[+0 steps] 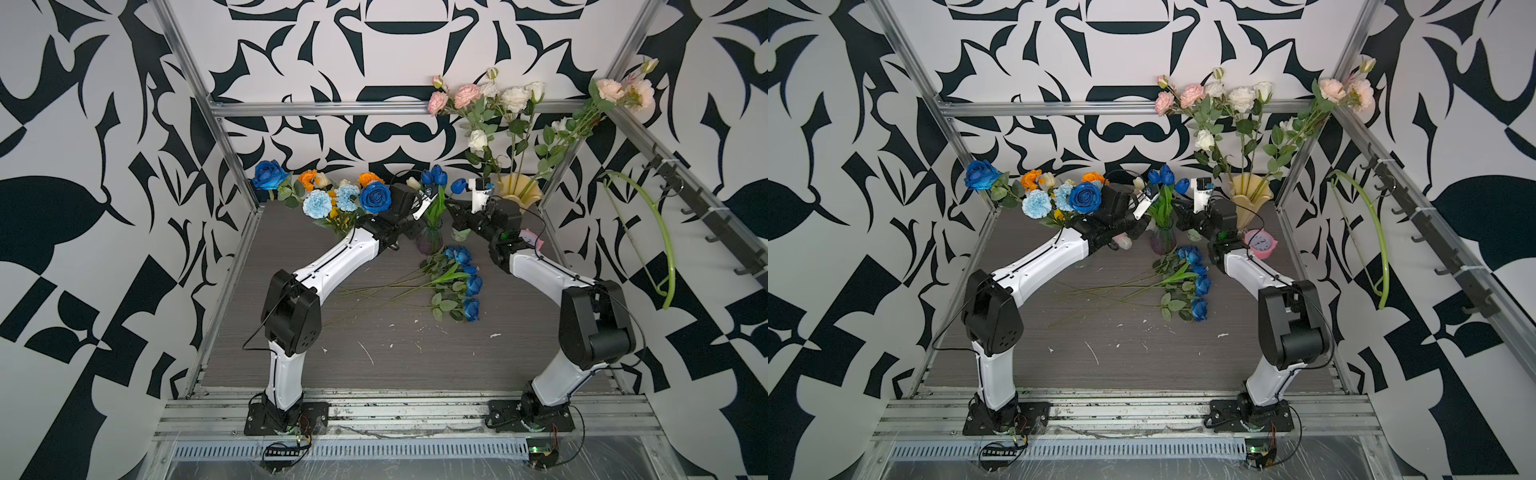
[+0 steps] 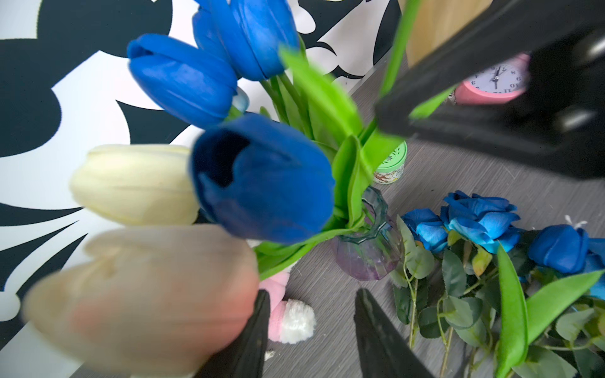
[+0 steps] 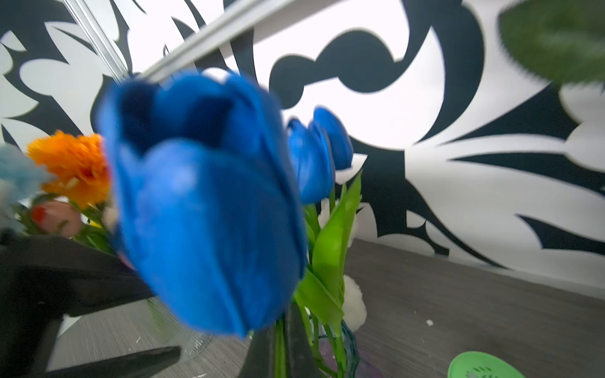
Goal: Pick out blue flowers from the vase
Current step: Pick up the flower from the vase, then place the flower at the center of the board.
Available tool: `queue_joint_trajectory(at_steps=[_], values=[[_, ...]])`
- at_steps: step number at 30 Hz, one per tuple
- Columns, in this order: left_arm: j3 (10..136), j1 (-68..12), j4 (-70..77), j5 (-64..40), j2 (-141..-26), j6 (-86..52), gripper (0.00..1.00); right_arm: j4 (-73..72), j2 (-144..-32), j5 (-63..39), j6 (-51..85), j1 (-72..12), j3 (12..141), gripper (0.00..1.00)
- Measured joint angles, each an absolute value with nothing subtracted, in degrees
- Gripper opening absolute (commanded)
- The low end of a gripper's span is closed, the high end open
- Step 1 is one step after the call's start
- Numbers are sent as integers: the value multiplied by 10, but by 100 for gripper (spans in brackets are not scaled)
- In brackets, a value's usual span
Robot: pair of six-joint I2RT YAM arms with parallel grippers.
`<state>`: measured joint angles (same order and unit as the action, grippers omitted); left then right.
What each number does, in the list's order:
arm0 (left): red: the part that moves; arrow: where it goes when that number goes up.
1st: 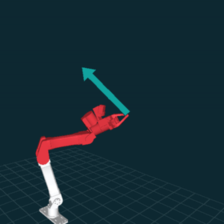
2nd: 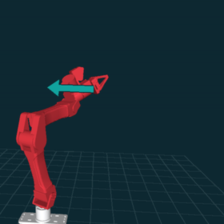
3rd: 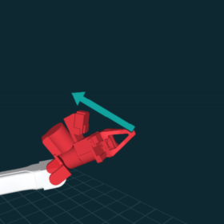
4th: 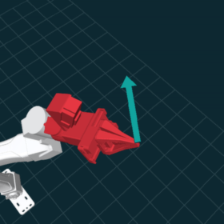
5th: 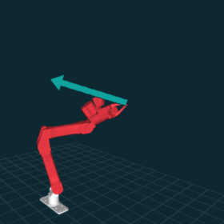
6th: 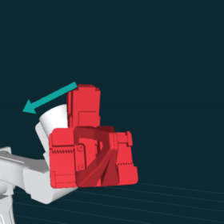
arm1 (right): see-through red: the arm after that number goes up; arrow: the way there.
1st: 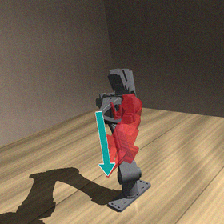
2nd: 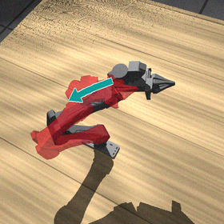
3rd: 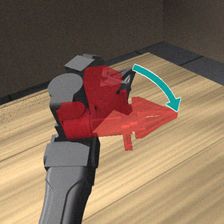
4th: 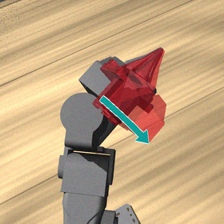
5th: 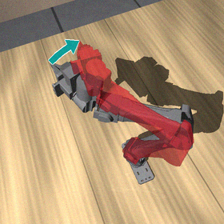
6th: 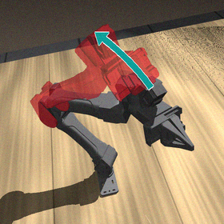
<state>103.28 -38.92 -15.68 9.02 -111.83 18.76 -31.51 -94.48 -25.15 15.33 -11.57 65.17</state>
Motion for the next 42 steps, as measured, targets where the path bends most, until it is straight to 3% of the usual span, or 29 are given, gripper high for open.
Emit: queue_joint_trajectory(at_steps=[17, 24, 34, 42], values=[[1056, -386, -157, 88, -1120, 173, 48, -241, -689, -152, 119, -113, 555, 0], [1064, -386, -161, 87, -1120, 177, 49, -232, -580, -116, 179, -113, 495, 0], [1079, -380, -181, 88, -1120, 180, 49, -284, -594, -101, 422, -113, 354, 0], [1079, -370, -183, 88, -1122, 178, 49, -317, -673, -79, 575, -140, 338, 0]])
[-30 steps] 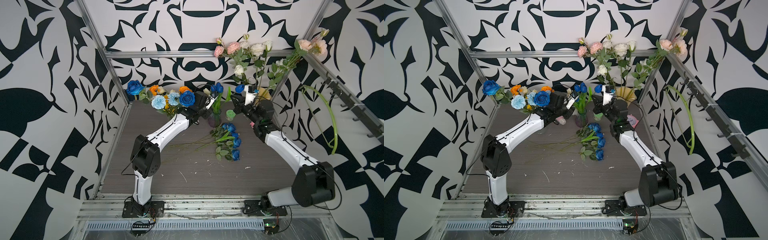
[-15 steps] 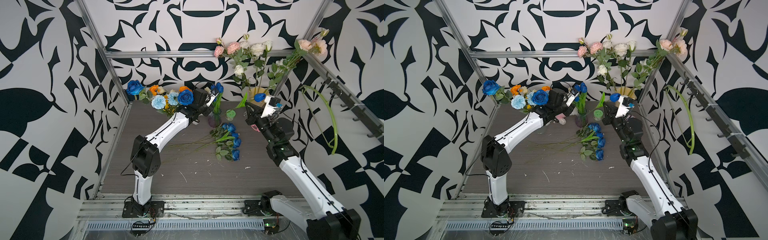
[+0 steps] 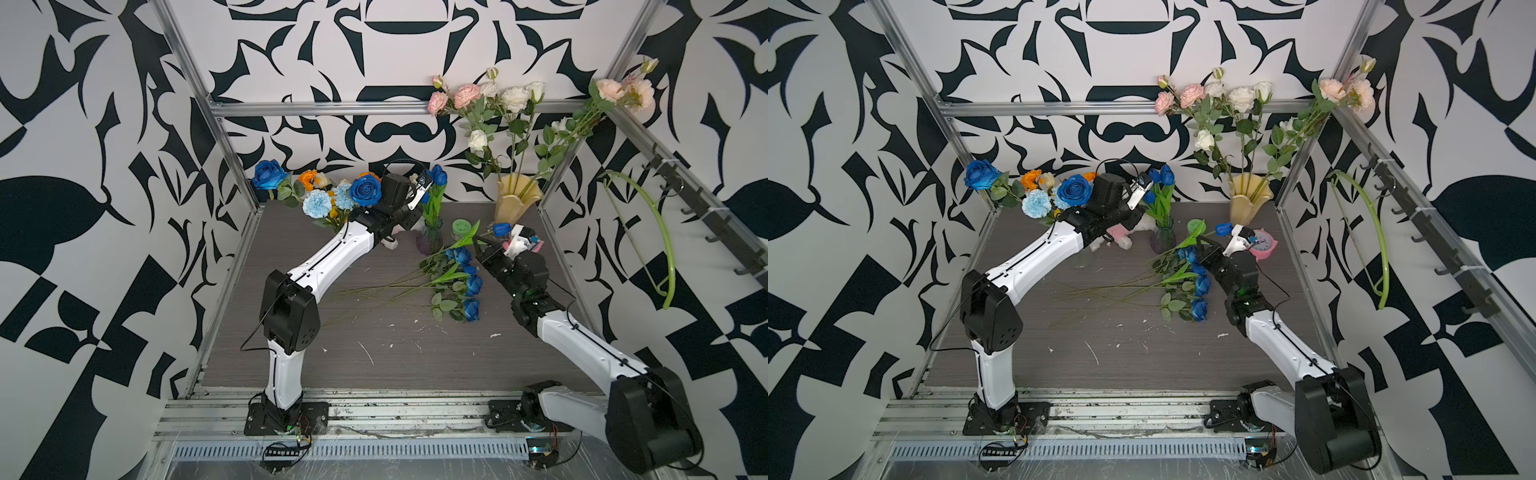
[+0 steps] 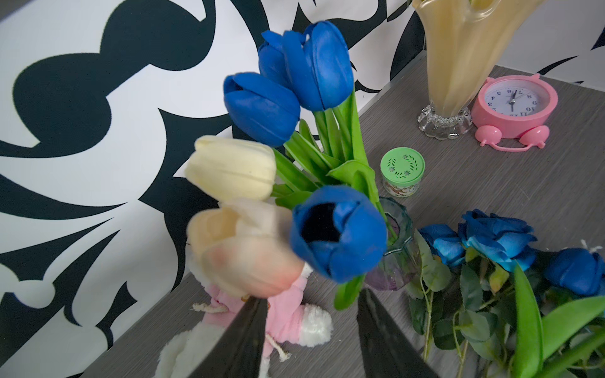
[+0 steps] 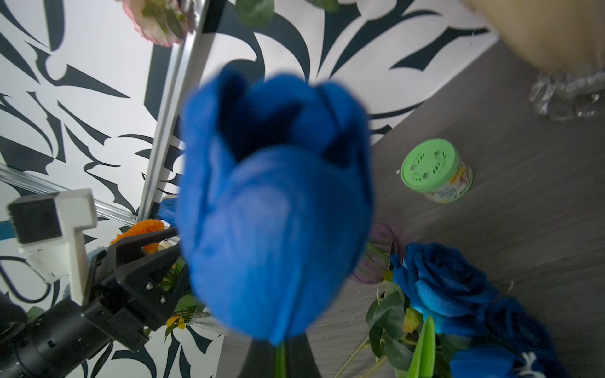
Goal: Pick out blue flowers from the vase
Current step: Place the flower at the center of the board.
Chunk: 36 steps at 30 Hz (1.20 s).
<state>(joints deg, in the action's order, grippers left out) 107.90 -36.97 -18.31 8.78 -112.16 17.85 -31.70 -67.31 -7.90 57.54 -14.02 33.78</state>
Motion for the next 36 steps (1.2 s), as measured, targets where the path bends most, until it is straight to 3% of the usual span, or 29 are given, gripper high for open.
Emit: queue_joint_trajectory(at_steps=[13, 18, 24, 31, 36], values=[[1108, -369, -183, 85, -1149, 178, 49, -319, -811, -37, 651, -219, 338, 0], [1108, -369, -182, 81, -1149, 178, 49, -307, -833, -24, 645, -221, 338, 32], [1108, -369, -180, 78, -1149, 180, 49, -216, -814, -6, 593, -221, 350, 55], [1108, -369, -178, 77, -1149, 180, 49, -65, -731, 38, 467, -222, 405, 63], [1108, -369, -178, 76, -1149, 180, 49, -43, -691, 38, 350, -222, 429, 65]])
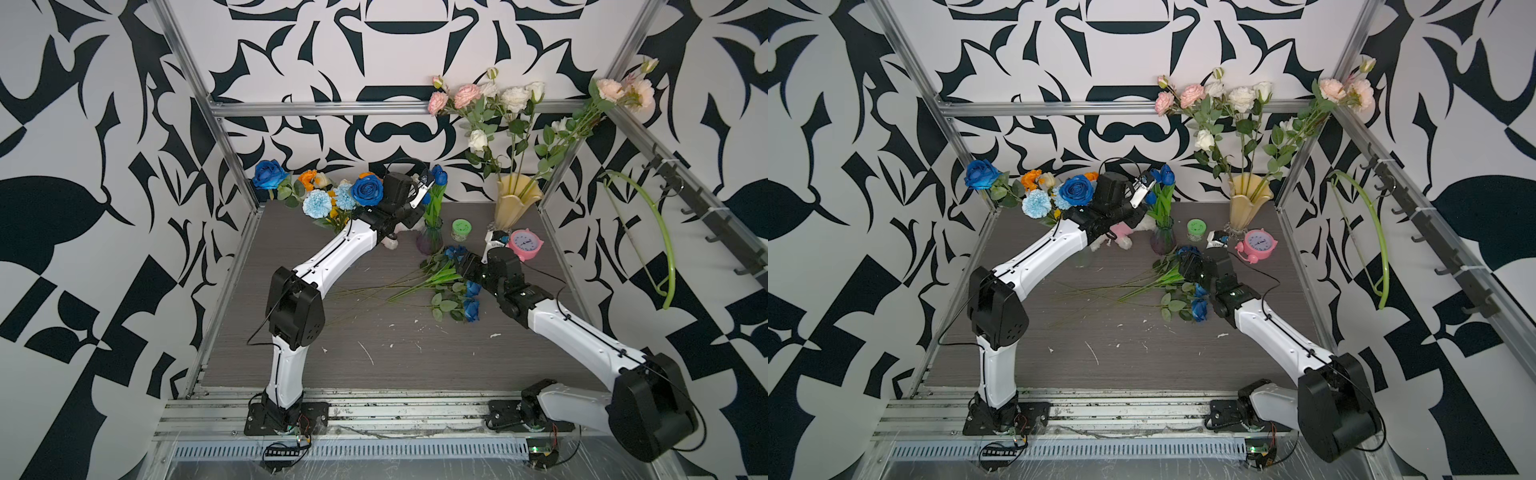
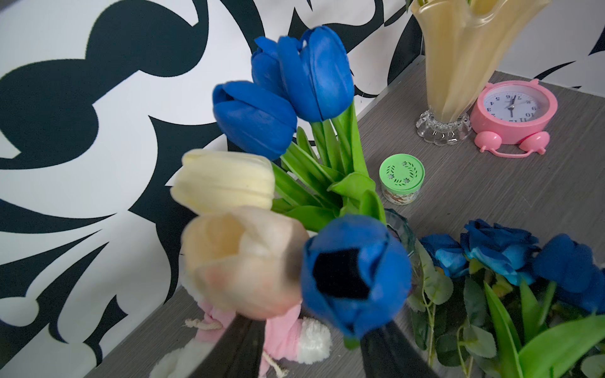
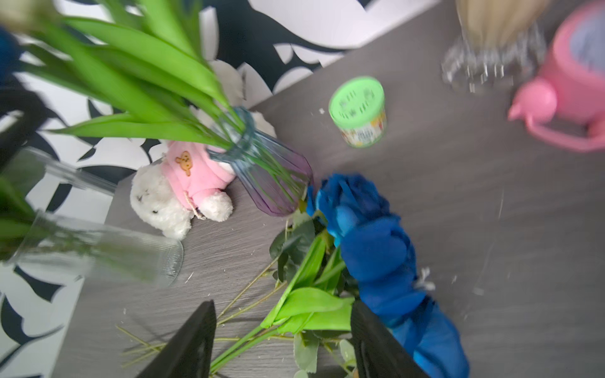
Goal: Pick out blue flowers from the vase
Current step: Place the flower at the center of the board, then pick up the flower from the vase.
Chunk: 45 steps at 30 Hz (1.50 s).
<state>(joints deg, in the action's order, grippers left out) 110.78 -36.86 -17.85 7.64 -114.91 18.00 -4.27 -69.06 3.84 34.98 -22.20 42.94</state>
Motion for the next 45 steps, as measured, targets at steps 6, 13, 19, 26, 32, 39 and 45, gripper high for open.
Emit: queue_joint_trajectory(at_steps=[6, 13, 19, 26, 32, 39, 45], values=[[1108, -369, -179, 74, -1149, 180, 49, -83, -757, -4, 200, -221, 504, 65], [1108, -369, -179, 69, -1149, 179, 49, -162, -861, -94, 111, -190, 578, 59], [1108, -369, -179, 65, -1149, 179, 49, -211, -931, -150, 97, -168, 627, 57], [1108, -369, -179, 64, -1149, 179, 49, -237, -979, -192, 106, -158, 669, 55], [1108, -369, -179, 64, -1149, 179, 49, -251, -1013, -216, 117, -158, 697, 53], [1115, -369, -182, 64, -1150, 180, 49, -251, -1031, -226, 122, -158, 707, 38], [1120, -369, -183, 64, -1150, 180, 50, -252, -1032, -231, 124, -157, 713, 9]])
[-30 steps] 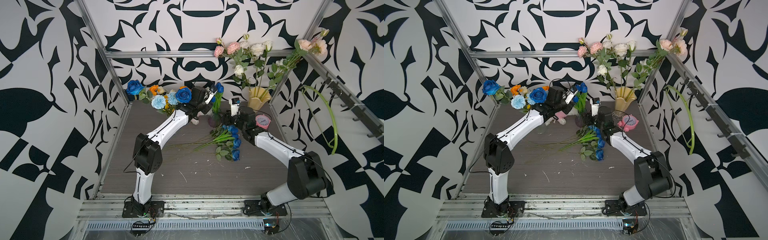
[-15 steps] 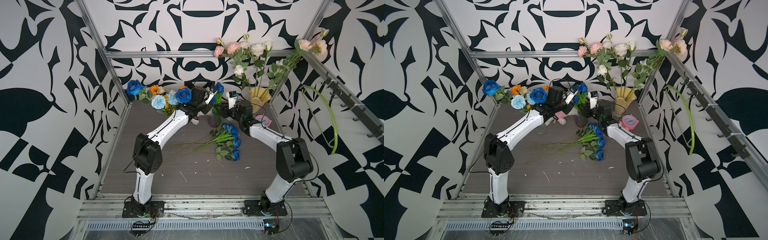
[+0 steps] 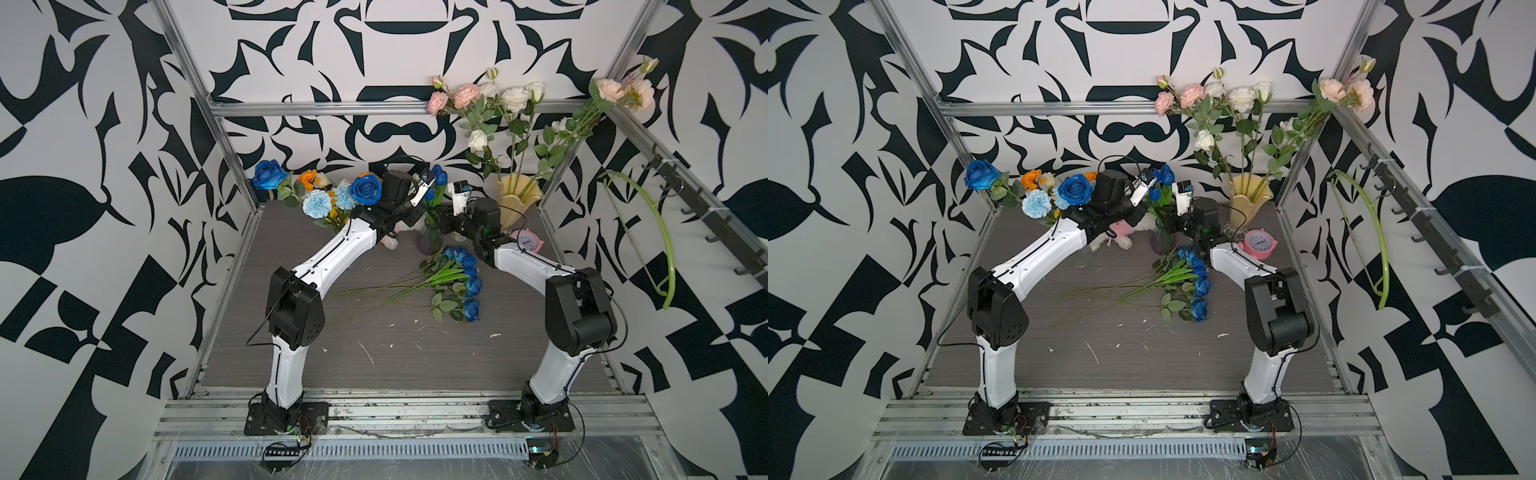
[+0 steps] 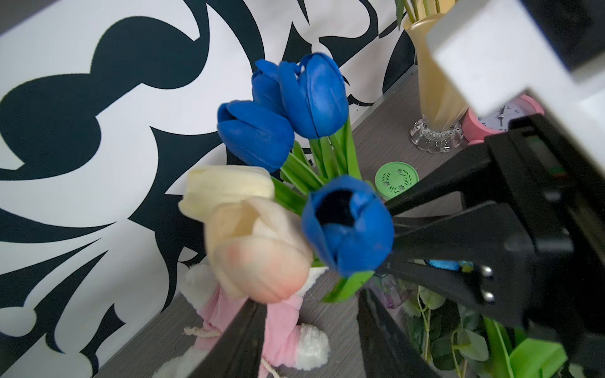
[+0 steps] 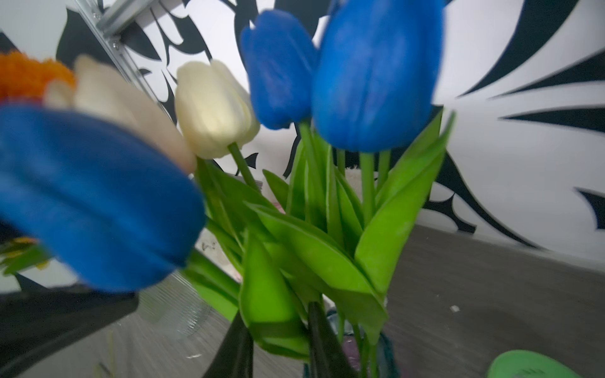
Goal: Pick out blue flowers from the vase
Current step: Pick up the flower from the vase.
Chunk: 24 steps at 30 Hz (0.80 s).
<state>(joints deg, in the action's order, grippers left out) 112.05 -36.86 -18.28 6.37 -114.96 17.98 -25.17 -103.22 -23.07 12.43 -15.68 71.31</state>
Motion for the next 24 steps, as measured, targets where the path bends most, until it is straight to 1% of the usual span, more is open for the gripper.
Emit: queue_joint_trajectory(at_steps=[4, 7, 8, 19, 24], values=[[1120, -369, -183, 64, -1150, 180, 49, -252, -1032, -229, 124, -151, 713, 8], [1120, -369, -183, 64, -1150, 180, 50, -251, -1028, -229, 123, -145, 712, 4], [1120, -369, -183, 64, -1150, 180, 50, -251, -1024, -228, 124, -143, 709, 0], [1120, -369, -183, 71, -1155, 172, 52, -273, -951, -222, 138, -121, 680, 0], [1120, -369, -182, 74, -1157, 158, 52, -303, -903, -214, 167, -121, 636, 0]])
